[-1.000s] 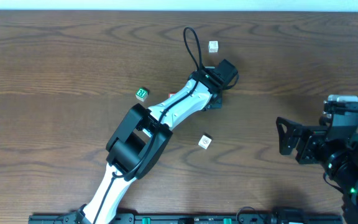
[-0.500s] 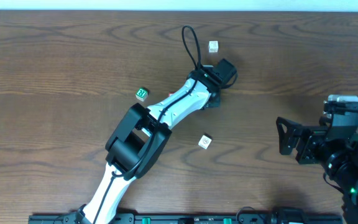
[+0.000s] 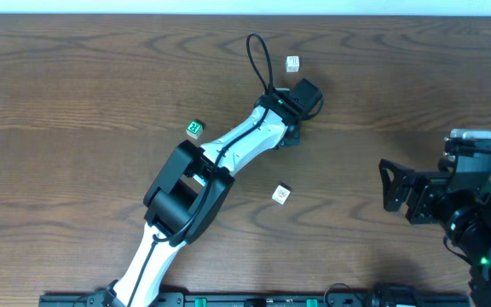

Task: Spell out Ai2
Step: 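Carry the '2' block with the left gripper right of the 'I' block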

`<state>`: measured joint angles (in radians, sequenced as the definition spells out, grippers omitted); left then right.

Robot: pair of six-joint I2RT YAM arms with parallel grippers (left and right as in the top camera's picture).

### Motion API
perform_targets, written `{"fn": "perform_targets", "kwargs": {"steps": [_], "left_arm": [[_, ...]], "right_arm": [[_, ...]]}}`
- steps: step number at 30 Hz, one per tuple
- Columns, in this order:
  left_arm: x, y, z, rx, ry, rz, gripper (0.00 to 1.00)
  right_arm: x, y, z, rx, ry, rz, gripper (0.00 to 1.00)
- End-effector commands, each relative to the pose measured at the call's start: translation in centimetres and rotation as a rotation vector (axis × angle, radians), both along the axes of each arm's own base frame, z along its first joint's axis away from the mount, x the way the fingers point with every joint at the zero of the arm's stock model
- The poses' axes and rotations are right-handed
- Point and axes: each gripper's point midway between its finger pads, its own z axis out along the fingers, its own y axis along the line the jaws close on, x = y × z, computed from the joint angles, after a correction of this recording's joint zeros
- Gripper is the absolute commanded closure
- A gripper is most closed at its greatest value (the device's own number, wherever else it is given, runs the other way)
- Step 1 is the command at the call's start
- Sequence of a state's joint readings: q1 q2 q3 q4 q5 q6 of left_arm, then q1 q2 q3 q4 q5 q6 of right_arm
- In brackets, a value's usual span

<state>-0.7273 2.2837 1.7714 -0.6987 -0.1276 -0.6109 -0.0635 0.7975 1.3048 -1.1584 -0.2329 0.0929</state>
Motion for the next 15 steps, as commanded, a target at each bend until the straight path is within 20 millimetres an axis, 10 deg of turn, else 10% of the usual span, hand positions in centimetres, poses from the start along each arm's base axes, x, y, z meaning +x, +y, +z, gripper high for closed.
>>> {"fn": "perform_targets", "kwargs": {"steps": [1, 15], "left_arm": [[-0.08, 0.41, -0.83, 0.017, 0.013, 0.021, 0.91], [-0.21, 0.37, -0.87, 0.013, 0.020, 0.019, 0.59]], "right_arm": [[0.01, -0.10, 0.44, -0.013, -0.017, 0.007, 0.01], [0.02, -0.10, 0.46, -0.013, -0.018, 0.007, 0.01]]}}
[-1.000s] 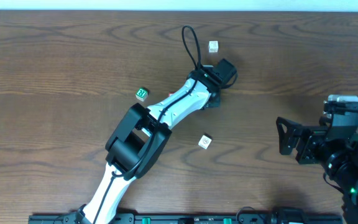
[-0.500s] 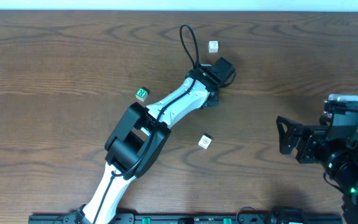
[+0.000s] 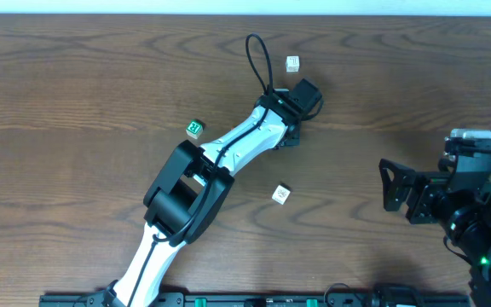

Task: Spell out Ai2
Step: 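Carry the '2' block with the left gripper right of the 'I' block, then lower the '2' block beside the 'I' block and release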

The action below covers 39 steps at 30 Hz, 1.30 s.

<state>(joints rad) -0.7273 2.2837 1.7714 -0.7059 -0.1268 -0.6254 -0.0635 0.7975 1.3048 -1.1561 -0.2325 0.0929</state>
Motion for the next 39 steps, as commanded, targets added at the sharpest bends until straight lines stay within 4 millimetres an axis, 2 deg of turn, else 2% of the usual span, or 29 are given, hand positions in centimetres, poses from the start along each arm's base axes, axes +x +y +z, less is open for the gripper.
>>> {"fn": "perform_targets", "kwargs": {"steps": [1, 6, 12, 16, 22, 31, 35, 38, 39], "left_arm": [[-0.1, 0.3, -0.8, 0.014, 0.013, 0.006, 0.59], [0.3, 0.1, -0.7, 0.006, -0.001, 0.003, 0.59], [1.9, -0.6, -0.1, -0.009, -0.067, -0.055, 0.59], [3.4, 0.3, 0.5, 0.017, -0.121, -0.037, 0.59], [4.6, 1.4, 1.3, 0.006, -0.129, -0.006, 0.60], [4.9, 1.0, 1.7, -0.015, -0.131, -0.032, 0.60], [5.6, 0.4, 2.9, -0.009, -0.162, -0.096, 0.58], [6.4, -0.2, 4.7, -0.013, -0.196, -0.132, 0.56], [6.7, -0.5, 5.9, -0.014, -0.211, -0.148, 0.57]], "right_arm": [[0.0, -0.1, 0.4, -0.012, -0.015, 0.007, 0.01], [0.0, -0.1, 0.4, -0.012, -0.015, 0.008, 0.01], [0.0, -0.1, 0.4, -0.012, -0.015, 0.008, 0.01], [0.0, -0.1, 0.4, -0.012, -0.015, 0.008, 0.01], [0.0, -0.1, 0.4, -0.012, -0.015, 0.008, 0.01], [0.0, -0.1, 0.4, -0.012, -0.015, 0.008, 0.01], [0.0, -0.1, 0.4, -0.012, -0.015, 0.008, 0.01], [0.0, -0.1, 0.4, -0.012, -0.015, 0.008, 0.01], [0.1, -0.1, 0.3, -0.013, -0.012, 0.008, 0.01]]}}
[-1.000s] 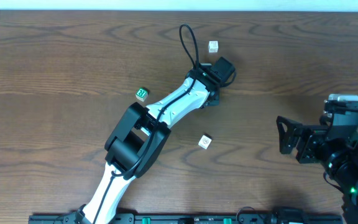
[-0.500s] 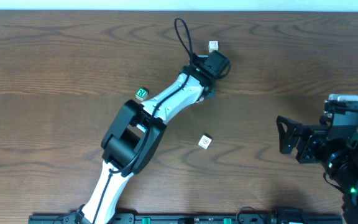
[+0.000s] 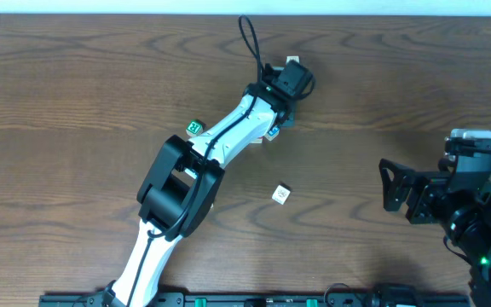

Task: Spell out Ai2
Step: 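Lower the '2' block beside the 'I' block and release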

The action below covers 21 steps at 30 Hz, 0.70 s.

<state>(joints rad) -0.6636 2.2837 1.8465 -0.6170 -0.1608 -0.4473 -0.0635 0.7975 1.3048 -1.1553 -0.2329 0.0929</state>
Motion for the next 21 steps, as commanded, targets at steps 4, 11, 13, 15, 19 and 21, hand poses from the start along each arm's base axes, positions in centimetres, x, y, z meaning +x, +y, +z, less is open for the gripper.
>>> {"fn": "perform_targets", "kwargs": {"steps": [4, 11, 13, 15, 19, 21], "left_arm": [[3.1, 1.0, 9.9, 0.032, -0.155, -0.008, 0.82], [5.3, 11.8, 20.5, -0.174, -0.172, 0.164, 0.94], [5.2, 14.8, 19.8, -0.264, -0.079, 0.190, 0.94], [5.0, 16.7, 18.3, -0.271, -0.021, 0.215, 0.94], [3.6, 17.4, 14.2, -0.288, 0.103, 0.176, 0.94], [3.0, 16.5, 12.5, -0.388, 0.167, 0.122, 0.94]], "right_arm": [[1.2, -0.3, -0.6, -0.049, 0.024, 0.030, 0.80], [9.5, 2.2, -5.1, 0.068, 0.136, 0.194, 0.99], [12.8, 4.0, -7.4, 0.170, 0.177, 0.288, 0.99], [14.8, 5.4, -9.8, 0.259, 0.226, 0.355, 0.99], [17.5, 9.1, -15.2, 0.482, 0.363, 0.467, 0.99], [18.4, 10.4, -17.1, 0.540, 0.409, 0.470, 0.99]]}}
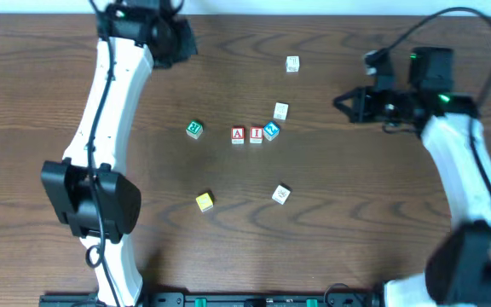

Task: Spell out Ai2

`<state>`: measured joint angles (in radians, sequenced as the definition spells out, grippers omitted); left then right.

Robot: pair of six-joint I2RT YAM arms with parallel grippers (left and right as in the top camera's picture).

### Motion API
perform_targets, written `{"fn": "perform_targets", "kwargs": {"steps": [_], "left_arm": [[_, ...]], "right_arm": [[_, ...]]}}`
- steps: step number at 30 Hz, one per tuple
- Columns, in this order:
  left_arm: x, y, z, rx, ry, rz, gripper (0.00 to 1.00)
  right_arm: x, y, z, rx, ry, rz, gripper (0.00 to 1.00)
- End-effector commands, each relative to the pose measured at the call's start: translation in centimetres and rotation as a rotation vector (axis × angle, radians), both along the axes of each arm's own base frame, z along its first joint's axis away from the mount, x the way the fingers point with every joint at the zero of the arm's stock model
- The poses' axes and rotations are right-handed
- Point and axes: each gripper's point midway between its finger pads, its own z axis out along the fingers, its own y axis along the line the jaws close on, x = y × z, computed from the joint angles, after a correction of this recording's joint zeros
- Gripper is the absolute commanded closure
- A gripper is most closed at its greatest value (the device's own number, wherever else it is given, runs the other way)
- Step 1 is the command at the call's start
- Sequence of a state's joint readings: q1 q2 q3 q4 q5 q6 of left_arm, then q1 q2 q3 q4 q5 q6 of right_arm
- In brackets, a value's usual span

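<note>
A red A block (238, 134) and a red I block (255, 134) stand side by side at the table's middle. A tilted blue block (271, 130) touches the I's right side. A white block (281, 111) lies just behind it. My left gripper (180, 44) is at the far back left, away from the blocks. My right gripper (346, 103) points left from the back right, a short way from the white block. Neither gripper's jaws can be read in the overhead view.
A green block (194, 129) sits left of the row. A yellow block (204, 201) and a white block (281, 194) lie nearer the front. Another white block (292, 63) is at the back centre. The left arm (109, 128) runs along the left side.
The left arm lay across the middle, gripper by the back white block; now it stands along the left side. The right arm has gone from front right to back right. The A, I, blue row shows.
At first the left arm stretched diagonally over the table's middle, gripper just below the back white block, right arm folded at the front right. Then the left gripper was up against that white block. Now both arms are elsewhere, and the row and a yellow block show.
</note>
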<state>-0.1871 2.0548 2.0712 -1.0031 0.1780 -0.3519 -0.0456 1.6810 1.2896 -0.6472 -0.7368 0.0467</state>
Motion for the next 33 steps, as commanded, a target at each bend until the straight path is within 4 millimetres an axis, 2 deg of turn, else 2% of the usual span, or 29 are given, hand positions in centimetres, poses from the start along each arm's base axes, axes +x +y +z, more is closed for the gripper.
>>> {"fn": "perform_targets", "kwargs": {"steps": [1, 5, 7, 10, 14, 17, 25, 30, 33], "left_arm": [[-1.5, -2.9, -3.5, -0.196, 0.099, -0.154, 0.94], [-3.1, -2.2, -7.2, -0.232, 0.182, -0.156, 0.94], [-3.9, -2.1, -8.9, -0.230, 0.218, -0.151, 0.94], [-4.9, -2.0, -11.2, -0.246, 0.270, -0.105, 0.94], [-6.6, -3.1, -13.7, -0.286, 0.331, -0.083, 0.94], [-7.2, -4.0, -14.6, -0.273, 0.348, -0.062, 0.94], [-7.7, -6.8, -15.3, -0.206, 0.353, 0.003, 0.94], [-8.1, -6.7, -15.8, -0.187, 0.383, 0.055, 0.94], [-8.6, -5.7, -16.3, -0.138, 0.400, 0.083, 0.94]], "right_arm": [[-0.3, 4.2, -1.4, 0.195, 0.107, 0.082, 0.98], [0.9, 7.5, -3.9, 0.214, 0.147, 0.099, 0.99], [1.5, 8.5, -5.0, 0.201, 0.158, 0.081, 0.98], [1.5, 8.8, -6.5, 0.195, 0.191, 0.075, 0.99], [1.6, 8.2, -8.6, 0.181, 0.234, 0.058, 0.99], [1.8, 7.7, -9.9, 0.168, 0.246, 0.054, 0.99], [1.4, 6.9, -11.0, 0.135, 0.233, 0.087, 0.99], [0.8, 7.0, -12.3, 0.126, 0.266, 0.101, 0.99], [0.7, 6.8, -12.8, 0.109, 0.270, 0.103, 0.99]]}}
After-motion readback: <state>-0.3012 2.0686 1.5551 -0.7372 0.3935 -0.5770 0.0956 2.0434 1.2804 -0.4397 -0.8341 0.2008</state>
